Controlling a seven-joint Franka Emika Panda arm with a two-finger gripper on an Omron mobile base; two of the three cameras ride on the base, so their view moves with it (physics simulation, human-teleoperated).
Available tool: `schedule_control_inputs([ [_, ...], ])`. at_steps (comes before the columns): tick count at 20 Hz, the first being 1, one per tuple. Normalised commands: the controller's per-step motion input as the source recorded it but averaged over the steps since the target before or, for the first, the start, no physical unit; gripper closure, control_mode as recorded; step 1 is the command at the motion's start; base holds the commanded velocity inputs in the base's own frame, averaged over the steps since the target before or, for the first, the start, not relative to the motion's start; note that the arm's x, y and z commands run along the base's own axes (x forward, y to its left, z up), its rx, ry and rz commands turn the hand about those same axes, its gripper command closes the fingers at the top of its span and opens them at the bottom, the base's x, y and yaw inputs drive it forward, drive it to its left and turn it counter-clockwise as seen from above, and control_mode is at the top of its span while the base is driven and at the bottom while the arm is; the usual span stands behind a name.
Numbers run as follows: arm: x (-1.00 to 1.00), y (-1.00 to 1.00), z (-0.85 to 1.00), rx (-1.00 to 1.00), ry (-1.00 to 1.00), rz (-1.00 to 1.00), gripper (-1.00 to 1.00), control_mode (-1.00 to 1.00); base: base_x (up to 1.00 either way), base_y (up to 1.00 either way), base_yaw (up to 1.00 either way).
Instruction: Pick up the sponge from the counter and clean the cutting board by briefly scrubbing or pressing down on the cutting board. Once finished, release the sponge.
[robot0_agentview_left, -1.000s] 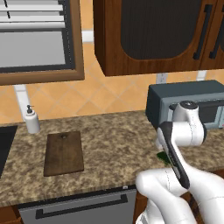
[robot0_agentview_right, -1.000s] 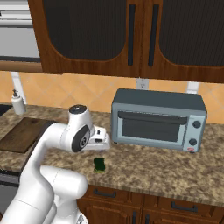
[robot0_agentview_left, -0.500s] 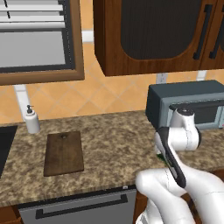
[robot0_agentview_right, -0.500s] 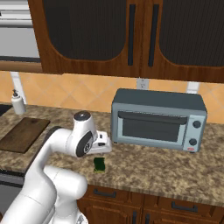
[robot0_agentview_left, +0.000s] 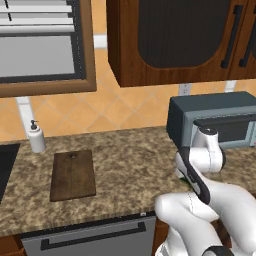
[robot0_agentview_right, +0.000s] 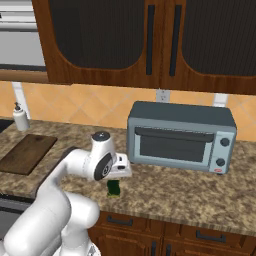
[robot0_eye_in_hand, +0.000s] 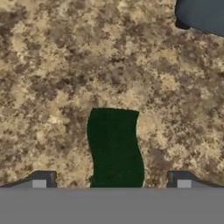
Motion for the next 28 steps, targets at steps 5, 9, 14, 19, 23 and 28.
schedule_control_inputs([
  [5, 0.21, -0.1, -0.52, 0.01, 0.08, 0.0, -1.0, -1.0, 0.0, 0.0, 0.0],
  [9, 0.02, 0.13, -0.55, 0.04, 0.09, 0.0, -1.0, -1.0, 0.0, 0.0, 0.0],
  [14, 0.0, 0.23, -0.47, 0.06, 0.08, 0.0, -1.0, -1.0, 0.0, 0.0, 0.0],
  [19, -0.04, 0.07, -0.8, 0.02, 0.02, 0.0, -1.0, -1.0, 0.0, 0.0, 0.0],
  [23, -0.16, 0.07, -0.99, -0.02, 0.0, 0.0, -1.0, -1.0, 0.0, 0.0, 0.0],
  [28, -0.31, 0.91, -1.0, -0.21, 0.02, 0.0, 1.0, -1.0, 0.0, 0.0, 0.0],
])
